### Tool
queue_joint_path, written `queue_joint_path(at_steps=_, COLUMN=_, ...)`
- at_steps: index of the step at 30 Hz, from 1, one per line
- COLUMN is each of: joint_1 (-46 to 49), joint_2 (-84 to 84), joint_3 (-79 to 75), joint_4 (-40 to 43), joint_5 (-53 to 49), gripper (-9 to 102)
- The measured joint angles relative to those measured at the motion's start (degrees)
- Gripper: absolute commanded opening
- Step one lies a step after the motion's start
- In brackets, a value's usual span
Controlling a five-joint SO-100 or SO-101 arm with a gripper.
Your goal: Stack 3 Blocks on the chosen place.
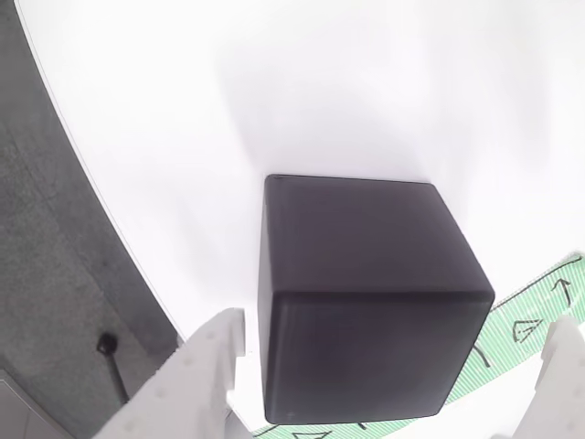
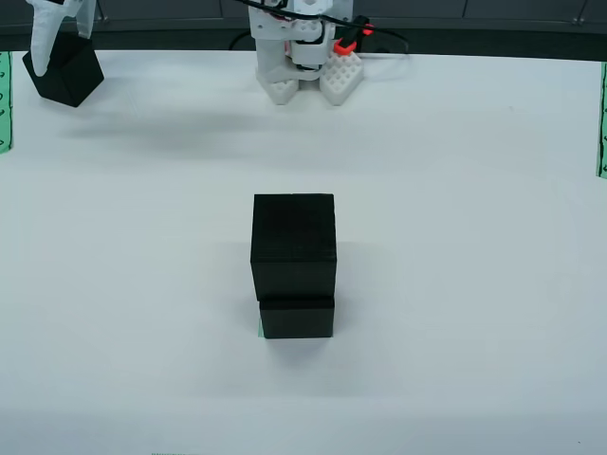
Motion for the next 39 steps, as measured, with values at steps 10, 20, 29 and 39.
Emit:
queue_joint_path(at_steps=10, joint_1=2.99, joint_2=-8.0, joint_3=-5.89, joint_4=0.0, joint_5=-0.62, gripper=41)
queue_joint_path(at_steps=20, joint_1=0.88, joint_2=-14.94, joint_3=-12.66, joint_4=1.93, joint_5=-0.62, gripper=37)
queue_joint_path(at_steps=29, joint_1=-0.62, joint_2=-15.82, joint_3=-14.94, joint_4=4.57, joint_5=-0.79, gripper=22)
queue_joint_path(at_steps=39, joint_1=-0.88, joint_2=-16.35, joint_3=-16.88, joint_4=5.71, joint_5=-0.79, gripper=18)
